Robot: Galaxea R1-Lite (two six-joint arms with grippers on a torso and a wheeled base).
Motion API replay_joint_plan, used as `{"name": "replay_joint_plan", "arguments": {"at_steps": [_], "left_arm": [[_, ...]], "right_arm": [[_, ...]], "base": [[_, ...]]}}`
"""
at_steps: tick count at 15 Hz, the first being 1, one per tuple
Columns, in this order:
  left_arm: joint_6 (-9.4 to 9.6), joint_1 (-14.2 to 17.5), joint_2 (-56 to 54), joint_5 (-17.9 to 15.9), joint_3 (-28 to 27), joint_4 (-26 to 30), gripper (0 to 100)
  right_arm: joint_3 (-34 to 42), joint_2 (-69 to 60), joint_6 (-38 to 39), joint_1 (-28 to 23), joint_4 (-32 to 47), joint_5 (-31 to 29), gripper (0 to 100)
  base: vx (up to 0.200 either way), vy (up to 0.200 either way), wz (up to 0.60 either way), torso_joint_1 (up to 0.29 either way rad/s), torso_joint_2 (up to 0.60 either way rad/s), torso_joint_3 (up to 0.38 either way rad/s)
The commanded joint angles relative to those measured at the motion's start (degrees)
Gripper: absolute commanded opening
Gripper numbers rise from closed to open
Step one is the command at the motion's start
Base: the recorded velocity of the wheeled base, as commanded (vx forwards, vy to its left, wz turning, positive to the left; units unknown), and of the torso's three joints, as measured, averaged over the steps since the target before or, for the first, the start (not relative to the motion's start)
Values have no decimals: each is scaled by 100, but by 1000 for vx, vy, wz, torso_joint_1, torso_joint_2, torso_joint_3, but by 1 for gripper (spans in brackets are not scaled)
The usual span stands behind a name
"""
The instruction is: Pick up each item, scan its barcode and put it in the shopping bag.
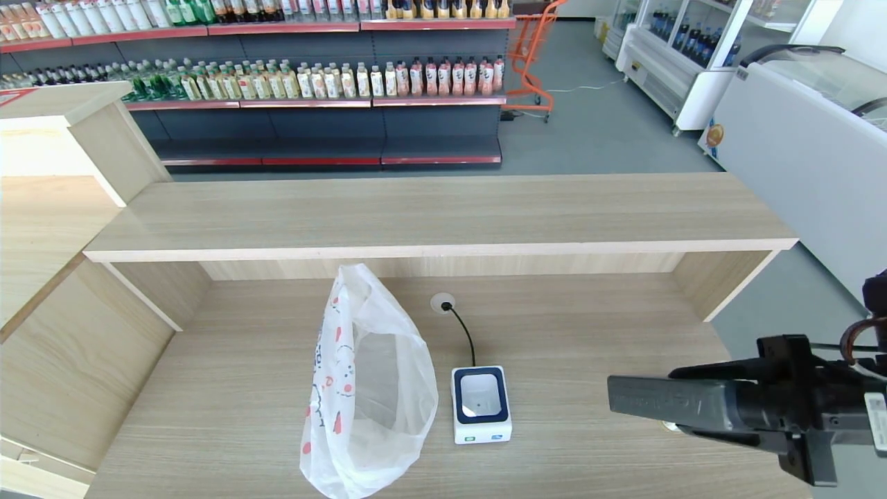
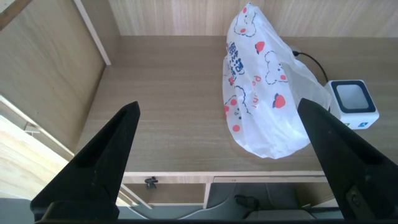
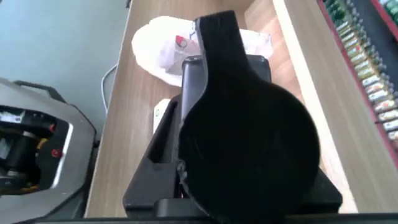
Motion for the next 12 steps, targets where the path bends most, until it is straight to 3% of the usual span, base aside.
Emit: {"name": "replay_joint_plan", "arguments": {"at_steps": [1, 2, 4, 5, 6, 8, 12], "left_arm": [[-1, 0, -2, -4, 1, -1, 100], [-1, 0, -2, -4, 1, -1, 100], [-1, 0, -2, 5, 1, -1, 100], [-1, 0, -2, -4, 1, -1, 100], [-1, 0, -2, -4, 1, -1, 100], [-1, 0, -2, 5, 1, -1, 100], [8, 0, -2, -4, 1, -1, 100]], "right_arm": [[-576, -314, 2222, -679, 25, -4, 0], [-883, -279, 3945, -829, 16, -31, 0], [-927, -261, 6239, -872, 51, -602, 0], [-892, -243, 6986, -864, 42, -655, 0], [-795, -208, 8208, -670, 69, -813, 0], [-461, 29, 8770, -310, 69, -1296, 0], [-259, 759, 8682, 191, -98, -1701, 0]], "base": [[0, 0, 0, 0, 0, 0], [0, 0, 0, 0, 0, 0], [0, 0, 0, 0, 0, 0], [0, 0, 0, 0, 0, 0], [0, 0, 0, 0, 0, 0], [0, 0, 0, 0, 0, 0], [0, 0, 0, 0, 0, 0]]}}
